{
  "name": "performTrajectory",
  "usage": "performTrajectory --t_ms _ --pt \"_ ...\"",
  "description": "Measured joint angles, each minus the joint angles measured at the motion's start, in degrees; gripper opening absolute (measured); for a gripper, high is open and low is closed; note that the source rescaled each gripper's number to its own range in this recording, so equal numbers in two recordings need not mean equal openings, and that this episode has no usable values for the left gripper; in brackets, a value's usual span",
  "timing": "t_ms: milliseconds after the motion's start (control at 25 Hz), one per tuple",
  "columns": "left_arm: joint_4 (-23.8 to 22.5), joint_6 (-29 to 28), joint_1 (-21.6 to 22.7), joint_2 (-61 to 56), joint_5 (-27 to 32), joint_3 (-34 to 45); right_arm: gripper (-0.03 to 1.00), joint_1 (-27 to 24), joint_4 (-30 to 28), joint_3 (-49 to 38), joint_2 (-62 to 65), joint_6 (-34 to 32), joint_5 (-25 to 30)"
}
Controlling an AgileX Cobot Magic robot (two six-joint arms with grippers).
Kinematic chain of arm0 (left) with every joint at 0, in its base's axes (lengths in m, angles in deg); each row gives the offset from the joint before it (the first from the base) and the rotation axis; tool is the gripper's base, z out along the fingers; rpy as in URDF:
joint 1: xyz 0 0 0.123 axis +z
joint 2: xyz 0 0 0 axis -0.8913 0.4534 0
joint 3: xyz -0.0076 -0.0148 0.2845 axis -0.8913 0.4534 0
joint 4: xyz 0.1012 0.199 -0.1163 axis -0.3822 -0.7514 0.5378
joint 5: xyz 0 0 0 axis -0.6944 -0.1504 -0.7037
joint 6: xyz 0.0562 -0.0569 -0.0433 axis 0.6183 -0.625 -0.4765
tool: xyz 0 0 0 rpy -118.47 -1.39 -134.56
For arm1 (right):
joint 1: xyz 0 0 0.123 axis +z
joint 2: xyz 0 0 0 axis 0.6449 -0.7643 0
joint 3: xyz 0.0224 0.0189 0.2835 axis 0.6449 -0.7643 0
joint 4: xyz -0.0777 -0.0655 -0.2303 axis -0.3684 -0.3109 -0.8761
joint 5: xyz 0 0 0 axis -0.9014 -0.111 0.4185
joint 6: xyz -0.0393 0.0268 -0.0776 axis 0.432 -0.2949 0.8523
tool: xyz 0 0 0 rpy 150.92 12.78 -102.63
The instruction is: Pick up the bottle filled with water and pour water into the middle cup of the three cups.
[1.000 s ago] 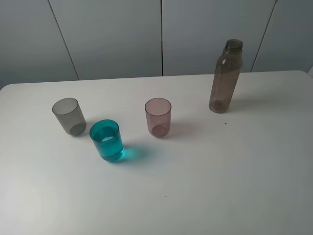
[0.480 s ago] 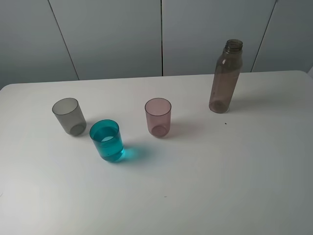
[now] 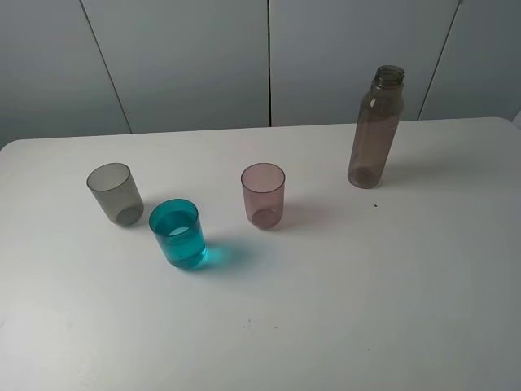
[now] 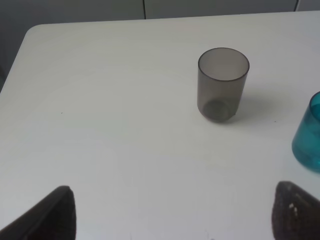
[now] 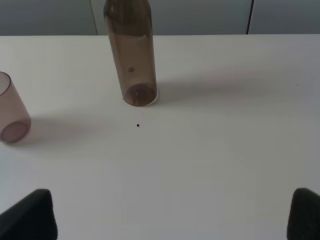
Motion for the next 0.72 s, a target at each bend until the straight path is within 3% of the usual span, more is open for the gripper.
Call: performTrajectory --t_ms 320,720 --pt "0.0 0.0 0.0 0.0 0.0 0.0 1.0 0.0 0.0 0.0 0.0 4.4 0.0" --pt "0.0 0.0 0.0 0.0 0.0 0.0 1.0 0.0 0.0 0.0 0.0 4.4 0.0"
